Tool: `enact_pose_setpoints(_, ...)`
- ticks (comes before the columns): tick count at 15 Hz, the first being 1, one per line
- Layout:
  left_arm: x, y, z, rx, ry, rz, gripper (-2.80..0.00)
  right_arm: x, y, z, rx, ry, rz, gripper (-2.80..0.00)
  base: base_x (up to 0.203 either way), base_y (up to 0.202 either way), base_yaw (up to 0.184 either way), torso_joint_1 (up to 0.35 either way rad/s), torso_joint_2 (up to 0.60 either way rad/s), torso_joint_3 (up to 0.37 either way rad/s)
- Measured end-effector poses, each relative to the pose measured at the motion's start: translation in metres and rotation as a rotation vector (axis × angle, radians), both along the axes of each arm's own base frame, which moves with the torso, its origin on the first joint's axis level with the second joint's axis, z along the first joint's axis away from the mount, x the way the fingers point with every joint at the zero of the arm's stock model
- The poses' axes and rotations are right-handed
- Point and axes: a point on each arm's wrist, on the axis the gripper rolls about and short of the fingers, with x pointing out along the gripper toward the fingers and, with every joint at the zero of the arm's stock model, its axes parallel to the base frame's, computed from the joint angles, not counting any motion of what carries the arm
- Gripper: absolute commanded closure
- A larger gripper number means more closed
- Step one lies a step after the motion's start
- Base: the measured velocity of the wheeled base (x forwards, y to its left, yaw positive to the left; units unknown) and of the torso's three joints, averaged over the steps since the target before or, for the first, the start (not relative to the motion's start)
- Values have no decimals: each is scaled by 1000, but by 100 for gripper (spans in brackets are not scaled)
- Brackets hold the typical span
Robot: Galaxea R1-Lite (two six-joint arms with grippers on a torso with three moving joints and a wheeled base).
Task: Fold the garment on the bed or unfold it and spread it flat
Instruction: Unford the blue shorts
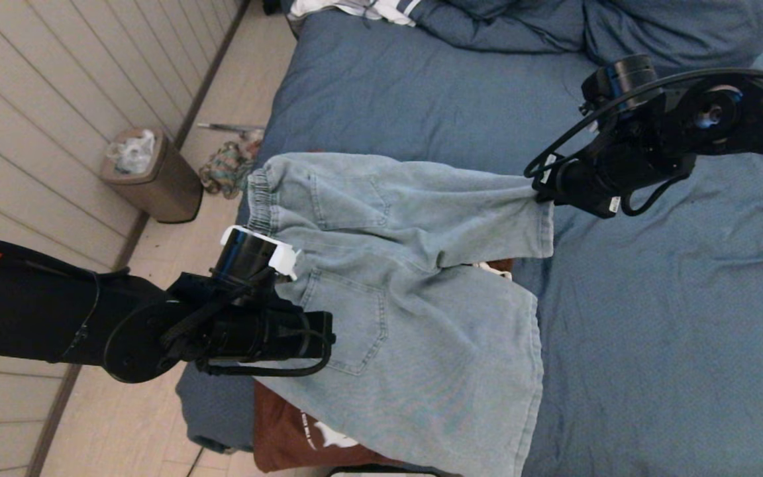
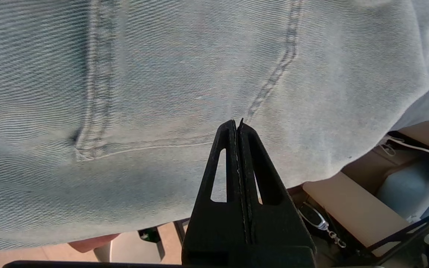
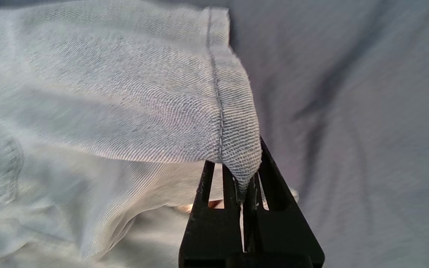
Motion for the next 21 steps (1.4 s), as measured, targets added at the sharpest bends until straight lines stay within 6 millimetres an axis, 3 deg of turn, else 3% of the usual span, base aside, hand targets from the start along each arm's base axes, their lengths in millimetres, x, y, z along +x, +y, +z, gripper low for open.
enact_pose_setpoints(3,0,0,0,1,0,-2,0,10,-19,-9,-32,24,-35,0,0,0,0,0,0,0)
enact_pose_setpoints(5,-1,-1,0,1,-1,-2,0,18,-20,-20,-44,52,-34,0,0,0,0,0,0,0)
enact_pose_setpoints(6,0,0,0,1,-1,-1,0,23,-19,-26,-54,66,-30,-242,0,0,0,0,0,0)
enact_pose_setpoints(7,0,0,0,1,-1,-1,0,26,-19,-31,-62,74,-26,-280,0,0,0,0,0,0)
enact_pose_setpoints(12,-1,0,1,0,-3,0,0,29,-18,-34,-23,82,22,-280,0,0,0,0,0,0)
enact_pose_setpoints(16,-6,4,10,-14,-25,3,0,8,-18,-9,22,36,74,-280,0,0,0,0,0,0)
enact_pose_setpoints(20,-20,14,38,-63,-100,2,0,-31,-22,26,32,-48,83,-280,0,0,0,0,0,0)
enact_pose_setpoints(21,-26,18,48,-79,-128,3,0,-43,-24,35,33,-70,84,-42,0,0,0,0,0,0)
